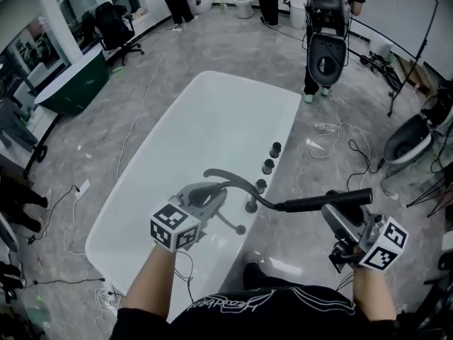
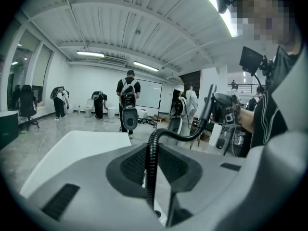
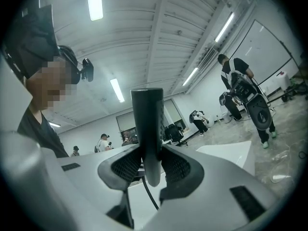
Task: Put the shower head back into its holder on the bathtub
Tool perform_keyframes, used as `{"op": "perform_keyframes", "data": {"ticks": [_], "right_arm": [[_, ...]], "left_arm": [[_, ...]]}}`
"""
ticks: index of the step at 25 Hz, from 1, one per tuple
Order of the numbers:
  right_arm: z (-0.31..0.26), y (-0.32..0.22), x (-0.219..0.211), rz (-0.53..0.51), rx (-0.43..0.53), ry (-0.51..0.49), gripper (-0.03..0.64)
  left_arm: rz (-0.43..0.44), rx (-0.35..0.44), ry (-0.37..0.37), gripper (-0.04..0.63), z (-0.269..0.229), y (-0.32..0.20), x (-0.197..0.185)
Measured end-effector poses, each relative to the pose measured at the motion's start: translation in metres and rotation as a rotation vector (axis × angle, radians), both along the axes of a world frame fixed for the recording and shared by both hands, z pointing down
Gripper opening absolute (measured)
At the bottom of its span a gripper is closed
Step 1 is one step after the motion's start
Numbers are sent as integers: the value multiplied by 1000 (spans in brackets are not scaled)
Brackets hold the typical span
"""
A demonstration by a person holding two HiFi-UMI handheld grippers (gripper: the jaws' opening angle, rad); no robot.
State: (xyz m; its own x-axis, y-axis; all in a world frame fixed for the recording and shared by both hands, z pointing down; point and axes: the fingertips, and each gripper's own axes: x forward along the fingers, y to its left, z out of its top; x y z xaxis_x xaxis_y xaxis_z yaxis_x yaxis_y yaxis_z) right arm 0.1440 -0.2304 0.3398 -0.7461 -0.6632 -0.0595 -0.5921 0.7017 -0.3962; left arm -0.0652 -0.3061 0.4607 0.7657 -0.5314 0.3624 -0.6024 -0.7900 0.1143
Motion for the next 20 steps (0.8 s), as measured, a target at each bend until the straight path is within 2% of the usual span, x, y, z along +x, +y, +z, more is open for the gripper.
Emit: {"op": "perform_keyframes", "data": {"ticks": [7,11,20], "right_arm": [[-3,1,-5,-5,20,-10,134],[-8,4,-11,-15,36,-7,135],[-6,6,-42,-75,37,25,135]], "left_arm": [[1,-43,-32,64,49,16,3],[-16,-94,-22,64,80,25,3],[50,-204,-100,60,150,62,22]]}}
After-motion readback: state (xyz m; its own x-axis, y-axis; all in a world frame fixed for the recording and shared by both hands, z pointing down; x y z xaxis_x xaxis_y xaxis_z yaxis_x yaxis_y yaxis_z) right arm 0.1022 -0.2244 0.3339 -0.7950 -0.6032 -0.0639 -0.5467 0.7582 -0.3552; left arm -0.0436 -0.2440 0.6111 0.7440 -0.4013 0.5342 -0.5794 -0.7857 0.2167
